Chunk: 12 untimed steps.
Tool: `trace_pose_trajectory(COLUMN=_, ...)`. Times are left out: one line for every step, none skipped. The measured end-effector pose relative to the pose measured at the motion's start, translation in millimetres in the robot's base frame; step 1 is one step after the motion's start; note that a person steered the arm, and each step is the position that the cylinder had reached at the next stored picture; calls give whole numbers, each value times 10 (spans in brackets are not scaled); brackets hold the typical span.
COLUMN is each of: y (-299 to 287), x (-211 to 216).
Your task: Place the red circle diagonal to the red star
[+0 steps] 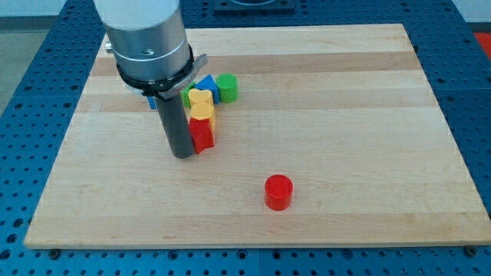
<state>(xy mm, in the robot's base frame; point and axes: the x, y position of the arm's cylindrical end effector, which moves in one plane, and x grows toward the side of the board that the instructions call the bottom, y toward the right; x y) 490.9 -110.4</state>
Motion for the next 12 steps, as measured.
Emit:
trace_pose_trajectory(y=0, x=421)
trace_pose_trajectory(y=119, x=956)
trace_pose_trajectory(y=735, x=1073)
trace_pose_trajectory(y=1201, x=1166)
trace_pose_trajectory(y=1399, x=1277)
trace_pose_trajectory(y=1467, x=1159)
trace_pose_trajectory(y=1476, x=1031)
trace_pose_trajectory(y=1476, x=931)
trace_pose_trajectory(y=1476, x=860)
trace_pose_trajectory(y=1476, x=755)
trace_pose_trajectory(y=1476, x=703)
trace_pose_trajectory(y=1396, x=703)
